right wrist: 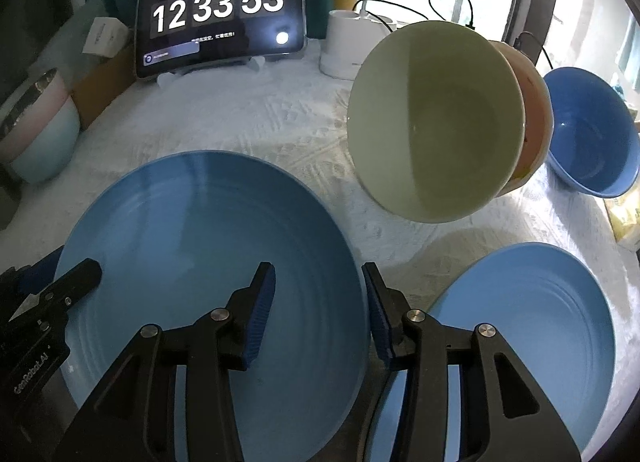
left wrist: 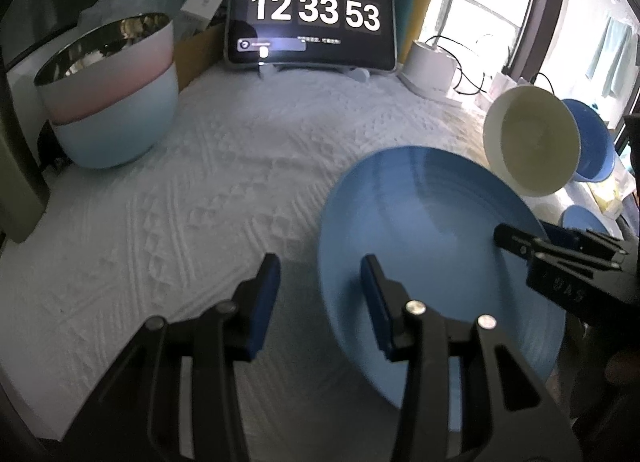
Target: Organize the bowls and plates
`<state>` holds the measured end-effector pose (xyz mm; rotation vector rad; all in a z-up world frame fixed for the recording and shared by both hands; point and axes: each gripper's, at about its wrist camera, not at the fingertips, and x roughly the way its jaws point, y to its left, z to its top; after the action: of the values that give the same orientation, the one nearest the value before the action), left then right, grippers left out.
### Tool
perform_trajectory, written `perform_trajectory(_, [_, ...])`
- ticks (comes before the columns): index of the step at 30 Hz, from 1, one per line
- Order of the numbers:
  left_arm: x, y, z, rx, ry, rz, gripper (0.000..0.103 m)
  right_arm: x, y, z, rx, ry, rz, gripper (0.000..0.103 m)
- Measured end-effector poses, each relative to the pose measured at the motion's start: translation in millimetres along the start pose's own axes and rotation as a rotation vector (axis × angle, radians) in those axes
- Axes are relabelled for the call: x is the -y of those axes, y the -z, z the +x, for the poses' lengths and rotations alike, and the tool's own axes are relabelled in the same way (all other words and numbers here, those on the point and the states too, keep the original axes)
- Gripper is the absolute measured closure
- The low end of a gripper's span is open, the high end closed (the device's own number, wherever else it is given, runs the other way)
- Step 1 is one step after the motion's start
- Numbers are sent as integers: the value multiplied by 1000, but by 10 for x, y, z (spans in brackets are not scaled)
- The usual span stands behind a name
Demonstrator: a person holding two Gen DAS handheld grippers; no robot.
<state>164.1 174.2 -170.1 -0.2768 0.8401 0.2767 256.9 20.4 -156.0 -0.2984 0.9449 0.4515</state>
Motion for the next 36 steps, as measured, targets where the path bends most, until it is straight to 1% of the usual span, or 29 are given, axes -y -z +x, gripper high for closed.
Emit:
perform_trajectory(1, [12,5,0,-1,14,9,60,-8,6,-10,1,-1,-6,61])
perform_trajectory(2, [38,6,2,-3,26,27,60,-28,8,-17,3,-4,-14,68])
perform_trajectory(3, [50,8,8,-3,14,34,60,-44,10,-29,8,-12,-23,72])
perform_trajectory(4, [43,6,10,-1,17,28,60,-45,14,-37,11,-6,-27,75])
perform_trajectory(6, [14,-6,15,-1,32,11,60,-26,14,-39,11,-10,-17,76])
perform_trajectory(8, [6,-2,9,1,33,7,60,-2,21,-53,12,-15,-7,81])
perform_trajectory(15, [20,7,-61,27,34,3,60,-34,40,-218,62,-17,-17,82])
perform_trajectory(21, [61,6,-127,37,44,4,60,15,43,-316,81,-17,2,82])
perform_trajectory(27, [119,-22,-232,59,57,11,60,80,51,-458,113,-21,21,82])
perform_trajectory(36, [323,-47,-343,75,76,42,60,281,114,-653,144,-28,67,82])
